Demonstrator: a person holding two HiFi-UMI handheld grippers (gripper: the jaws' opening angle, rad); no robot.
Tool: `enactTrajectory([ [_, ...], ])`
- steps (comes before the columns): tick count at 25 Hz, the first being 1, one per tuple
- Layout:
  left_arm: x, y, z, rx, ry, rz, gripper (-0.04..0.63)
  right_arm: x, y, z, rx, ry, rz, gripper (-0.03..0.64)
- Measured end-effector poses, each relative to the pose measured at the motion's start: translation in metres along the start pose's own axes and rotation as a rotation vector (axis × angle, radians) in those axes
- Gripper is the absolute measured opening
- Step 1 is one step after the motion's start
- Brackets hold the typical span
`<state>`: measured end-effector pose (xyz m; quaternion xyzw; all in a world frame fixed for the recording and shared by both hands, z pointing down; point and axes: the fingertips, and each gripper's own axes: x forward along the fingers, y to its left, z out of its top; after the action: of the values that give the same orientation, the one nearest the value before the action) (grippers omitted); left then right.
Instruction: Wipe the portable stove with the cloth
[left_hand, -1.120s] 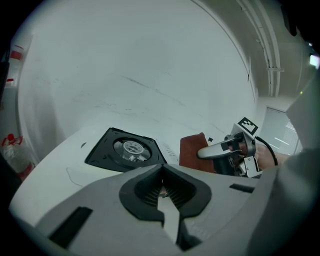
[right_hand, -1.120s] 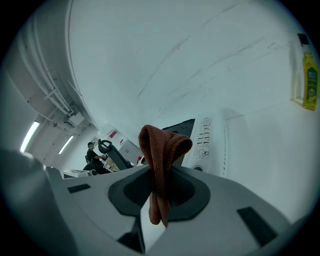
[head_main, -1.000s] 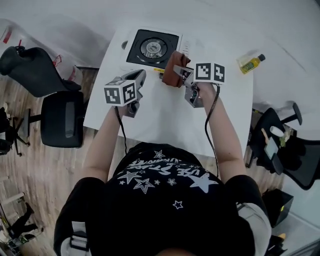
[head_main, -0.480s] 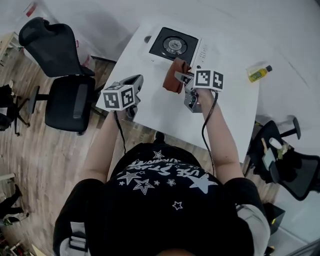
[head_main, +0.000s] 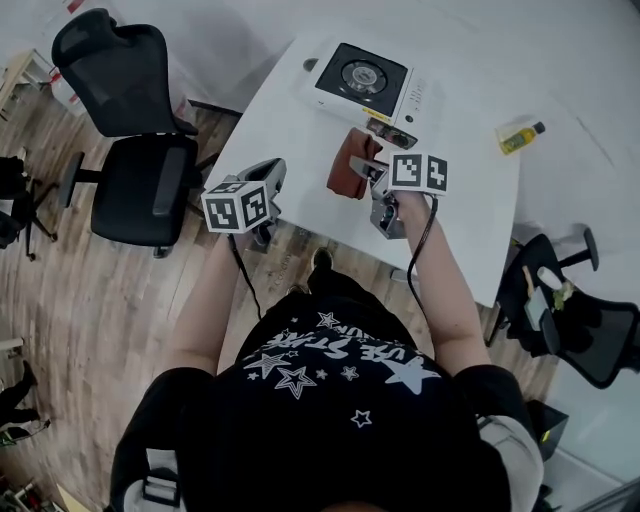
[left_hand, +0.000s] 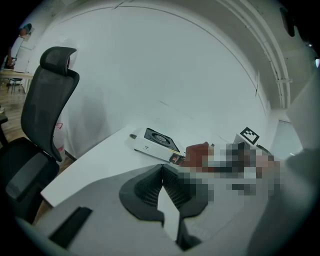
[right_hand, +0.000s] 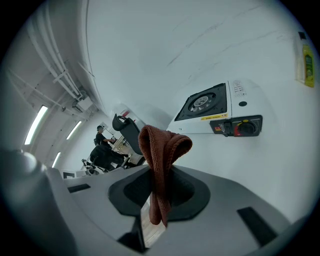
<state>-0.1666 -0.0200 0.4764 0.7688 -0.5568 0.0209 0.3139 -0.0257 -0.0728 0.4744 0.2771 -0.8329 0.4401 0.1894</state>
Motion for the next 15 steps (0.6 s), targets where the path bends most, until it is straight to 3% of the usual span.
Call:
enactTrajectory([
  [8,-0.019,-0.013,-0.023,-0.021,-0.008,-0.012,0.008,-0.004,0.005,-0.027,-0.005,0.022,0.005,0.067],
  [15,-0.025,-0.031,-0.016,0.005,-0.057,0.051,0.008,-0.008,0.012,-0.016,-0.057,0.039,0.075,0.067],
])
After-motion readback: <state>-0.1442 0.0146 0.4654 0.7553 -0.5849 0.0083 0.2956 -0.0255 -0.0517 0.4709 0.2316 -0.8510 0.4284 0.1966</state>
